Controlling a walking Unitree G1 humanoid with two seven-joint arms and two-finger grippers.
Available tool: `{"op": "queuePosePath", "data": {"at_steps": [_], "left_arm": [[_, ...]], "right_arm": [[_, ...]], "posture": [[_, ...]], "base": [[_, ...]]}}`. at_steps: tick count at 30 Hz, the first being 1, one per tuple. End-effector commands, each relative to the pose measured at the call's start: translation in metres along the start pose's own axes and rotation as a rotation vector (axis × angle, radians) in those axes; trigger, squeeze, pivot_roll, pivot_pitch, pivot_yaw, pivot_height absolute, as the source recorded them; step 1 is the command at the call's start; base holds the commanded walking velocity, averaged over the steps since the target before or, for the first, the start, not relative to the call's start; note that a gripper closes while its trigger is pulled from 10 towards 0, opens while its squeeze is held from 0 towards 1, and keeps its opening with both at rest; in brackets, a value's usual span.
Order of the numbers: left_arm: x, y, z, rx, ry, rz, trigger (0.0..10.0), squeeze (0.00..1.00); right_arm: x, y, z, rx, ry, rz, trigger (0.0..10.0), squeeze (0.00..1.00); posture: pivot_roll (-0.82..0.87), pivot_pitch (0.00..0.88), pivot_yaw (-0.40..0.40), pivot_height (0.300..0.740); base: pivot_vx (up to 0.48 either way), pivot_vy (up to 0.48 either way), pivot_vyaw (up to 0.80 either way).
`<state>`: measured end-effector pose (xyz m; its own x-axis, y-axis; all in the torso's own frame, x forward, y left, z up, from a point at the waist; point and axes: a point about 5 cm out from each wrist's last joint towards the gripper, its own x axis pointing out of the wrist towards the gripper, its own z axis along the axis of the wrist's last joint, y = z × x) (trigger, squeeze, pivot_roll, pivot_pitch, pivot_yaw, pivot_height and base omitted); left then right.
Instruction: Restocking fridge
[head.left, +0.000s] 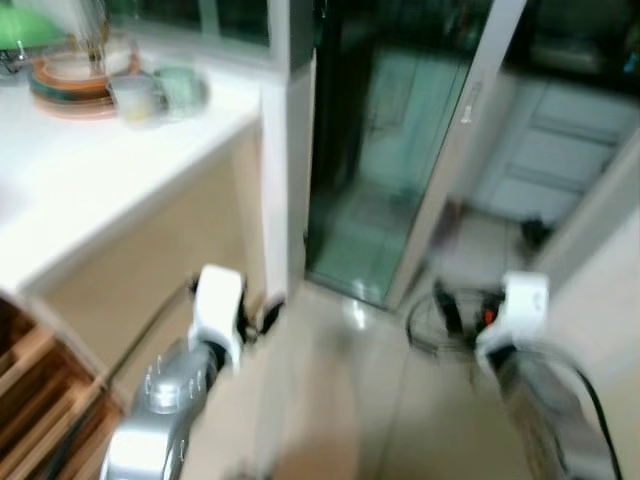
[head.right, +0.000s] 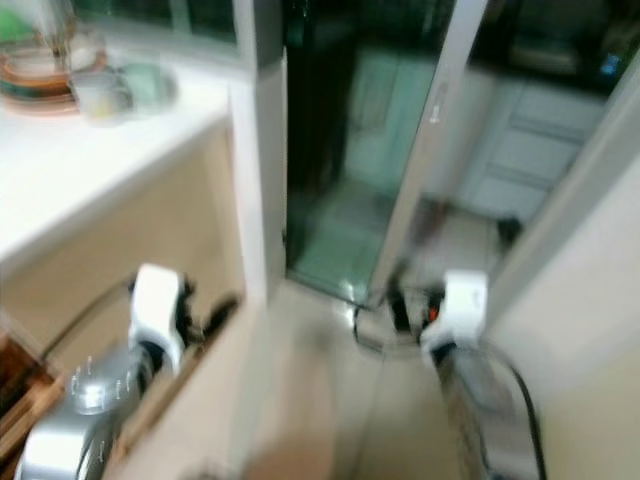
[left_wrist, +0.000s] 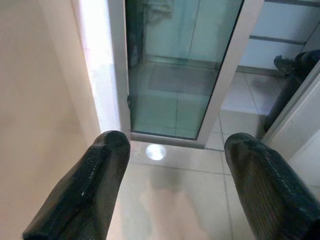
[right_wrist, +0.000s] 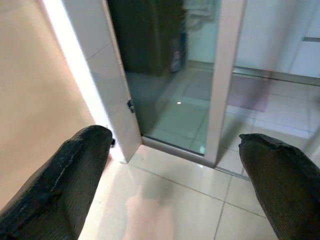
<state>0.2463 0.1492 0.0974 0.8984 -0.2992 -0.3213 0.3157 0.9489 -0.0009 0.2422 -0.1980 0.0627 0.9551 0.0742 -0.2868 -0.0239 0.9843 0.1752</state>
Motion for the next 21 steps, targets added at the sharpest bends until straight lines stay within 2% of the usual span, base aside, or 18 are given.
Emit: {"op": "queuePosePath", "data": {"at_steps": [1, 4, 5, 10, 16, 21], "left_arm": [[0.004, -0.001, 0.006, 0.017, -0.006, -0.014, 10.0, 0.0], [0.007, 0.001, 0.008, 0.029, -0.012, -0.013, 10.0, 0.0], [0.01, 0.006, 0.011, 0.036, -0.025, -0.006, 10.0, 0.0], [0.014, 0.011, 0.011, 0.017, -0.052, 0.009, 10.0, 0.0], [0.016, 0.006, 0.004, 0.02, -0.032, 0.024, 10.0, 0.0], [0.016, 0.0, 0.006, 0.019, -0.035, 0.02, 10.0, 0.0]], "right_arm": [[0.001, -0.007, 0.002, -0.01, -0.006, -0.037, 10.0, 0.26], [0.002, -0.006, 0.002, -0.028, -0.014, -0.044, 10.0, 0.26], [0.003, -0.005, 0.003, -0.056, -0.026, -0.052, 10.0, 0.29], [0.001, -0.007, 0.001, -0.093, -0.032, -0.073, 10.0, 0.3], [0.001, -0.009, 0.0, -0.12, -0.033, -0.087, 10.0, 0.31], [0.002, -0.01, -0.001, -0.103, -0.038, -0.101, 10.0, 0.31]], "posture": [[-0.08, 0.0, -0.019, 0.74], [-0.08, 0.0, -0.013, 0.74], [-0.09, 0.0, -0.006, 0.74], [-0.1, 0.0, 0.0, 0.74], [-0.11, 0.0, -0.011, 0.74], [-0.11, 0.0, -0.011, 0.74]], "base": [[0.0, 0.0, 0.0], [0.0, 0.0, 0.0], [0.0, 0.0, -0.74], [0.0, 0.0, -0.74], [0.0, 0.0, -0.74], [0.0, 0.0, -0.75]]}}
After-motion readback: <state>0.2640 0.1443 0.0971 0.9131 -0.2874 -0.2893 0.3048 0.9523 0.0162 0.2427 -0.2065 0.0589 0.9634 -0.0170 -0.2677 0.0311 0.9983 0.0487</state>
